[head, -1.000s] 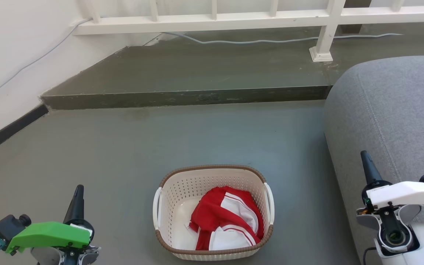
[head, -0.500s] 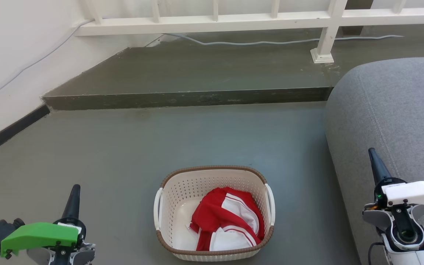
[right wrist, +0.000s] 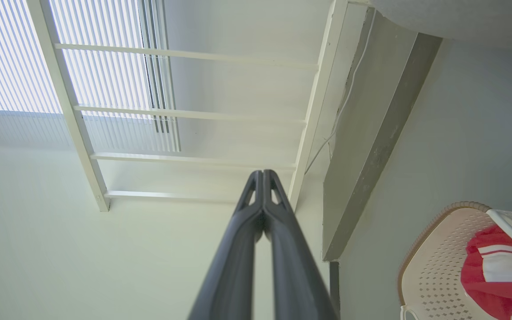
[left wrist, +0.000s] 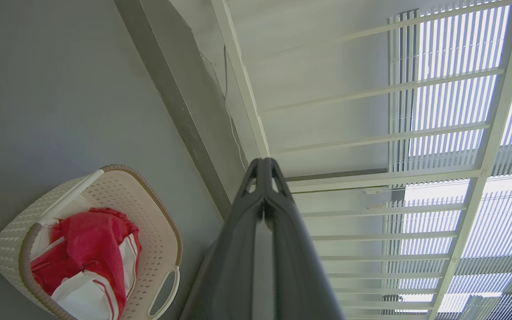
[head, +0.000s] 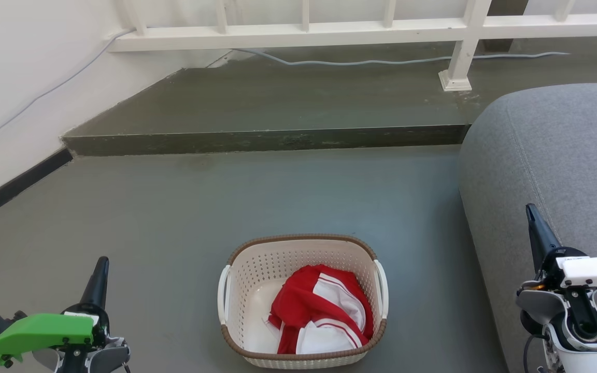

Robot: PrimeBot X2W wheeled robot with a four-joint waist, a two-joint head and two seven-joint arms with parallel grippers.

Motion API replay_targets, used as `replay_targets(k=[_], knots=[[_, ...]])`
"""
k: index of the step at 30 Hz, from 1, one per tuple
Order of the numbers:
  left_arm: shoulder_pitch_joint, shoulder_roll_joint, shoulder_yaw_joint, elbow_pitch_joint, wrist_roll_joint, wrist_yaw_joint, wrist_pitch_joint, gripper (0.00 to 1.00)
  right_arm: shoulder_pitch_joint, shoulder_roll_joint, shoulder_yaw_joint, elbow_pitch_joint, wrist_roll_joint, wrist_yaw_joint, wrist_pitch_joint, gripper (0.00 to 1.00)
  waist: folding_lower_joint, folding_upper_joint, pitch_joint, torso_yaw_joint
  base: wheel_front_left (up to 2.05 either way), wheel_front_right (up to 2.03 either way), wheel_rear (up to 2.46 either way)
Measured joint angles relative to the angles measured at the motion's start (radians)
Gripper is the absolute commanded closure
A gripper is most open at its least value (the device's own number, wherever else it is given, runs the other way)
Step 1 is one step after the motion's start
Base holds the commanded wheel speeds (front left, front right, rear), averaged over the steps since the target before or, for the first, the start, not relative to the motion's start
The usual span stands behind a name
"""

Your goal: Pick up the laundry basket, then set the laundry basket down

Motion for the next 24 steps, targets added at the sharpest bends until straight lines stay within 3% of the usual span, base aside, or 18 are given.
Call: replay_targets(k=[13, 24], knots=[[-0.011, -0.003, 0.028, -0.001, -0.150, -0.001, 0.042, 1.00, 0.000, 0.010, -0.042, -0.013, 0.153, 0.009, 0.042, 1.00, 0.0000, 0.0000, -0.004, 0.004, 0.00, 0.00, 0.00], [-0.011, -0.005, 0.028, -0.001, -0.153, -0.003, 0.042, 1.00, 0.000, 0.011, -0.044, -0.015, 0.153, 0.009, 0.042, 1.00, 0.0000, 0.0000, -0.004, 0.004, 0.00, 0.00, 0.00]])
